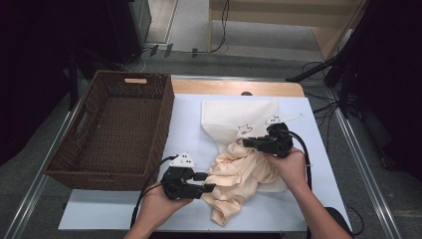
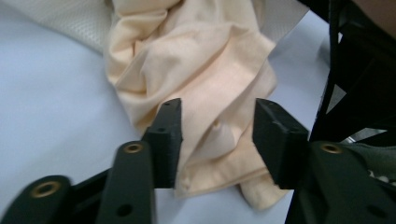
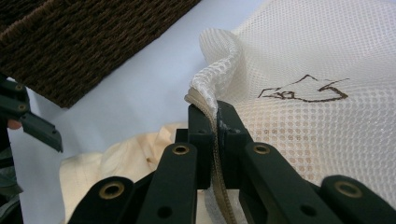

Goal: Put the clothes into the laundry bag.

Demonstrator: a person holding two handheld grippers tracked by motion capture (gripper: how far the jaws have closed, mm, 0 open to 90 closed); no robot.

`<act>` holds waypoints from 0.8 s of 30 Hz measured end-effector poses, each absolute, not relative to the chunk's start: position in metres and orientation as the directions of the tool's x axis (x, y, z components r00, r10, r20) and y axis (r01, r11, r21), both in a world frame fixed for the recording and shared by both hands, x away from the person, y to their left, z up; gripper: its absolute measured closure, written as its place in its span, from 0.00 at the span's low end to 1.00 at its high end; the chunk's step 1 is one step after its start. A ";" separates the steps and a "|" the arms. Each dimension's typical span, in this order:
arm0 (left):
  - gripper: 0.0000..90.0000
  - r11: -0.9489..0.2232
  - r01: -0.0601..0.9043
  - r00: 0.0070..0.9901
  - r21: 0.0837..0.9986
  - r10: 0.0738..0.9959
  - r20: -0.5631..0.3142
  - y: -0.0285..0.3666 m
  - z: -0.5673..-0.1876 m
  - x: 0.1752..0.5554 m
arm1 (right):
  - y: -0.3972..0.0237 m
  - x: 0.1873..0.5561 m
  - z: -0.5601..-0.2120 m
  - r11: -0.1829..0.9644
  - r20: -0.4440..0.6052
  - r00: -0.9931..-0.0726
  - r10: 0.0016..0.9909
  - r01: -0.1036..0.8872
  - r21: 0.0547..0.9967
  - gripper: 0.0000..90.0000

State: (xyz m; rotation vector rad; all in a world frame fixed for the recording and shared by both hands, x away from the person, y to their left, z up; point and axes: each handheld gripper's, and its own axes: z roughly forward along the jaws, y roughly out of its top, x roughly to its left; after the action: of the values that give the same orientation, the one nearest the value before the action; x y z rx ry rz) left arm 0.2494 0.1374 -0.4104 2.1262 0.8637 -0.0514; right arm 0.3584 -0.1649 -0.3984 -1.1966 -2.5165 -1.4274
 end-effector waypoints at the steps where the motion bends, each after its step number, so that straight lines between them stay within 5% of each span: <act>1: 0.65 -0.430 0.597 0.761 0.677 0.570 -0.310 0.139 -0.411 0.247 | -0.165 0.359 -0.398 0.293 0.358 -0.708 0.609 0.620 0.728 0.96; 7: 0.99 -0.446 0.609 0.741 0.656 0.615 -0.270 0.152 -0.427 0.238 | -0.164 0.359 -0.398 0.289 0.360 -0.707 0.608 0.620 0.729 0.96; 13: 1.00 -0.478 0.658 0.721 0.582 0.623 -0.304 0.152 -0.457 0.237 | -0.164 0.359 -0.398 0.289 0.361 -0.706 0.609 0.622 0.728 0.96; 24: 1.00 -0.481 0.591 0.771 0.648 0.572 -0.279 0.113 -0.469 0.242 | -0.164 0.359 -0.398 0.288 0.357 -0.705 0.613 0.620 0.730 0.96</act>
State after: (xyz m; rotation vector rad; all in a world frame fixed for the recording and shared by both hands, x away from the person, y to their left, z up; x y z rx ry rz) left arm 0.2421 0.1133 -0.4693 2.1953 0.8620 -0.0316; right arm 0.3587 -0.1641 -0.3975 -1.2042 -2.5145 -1.4309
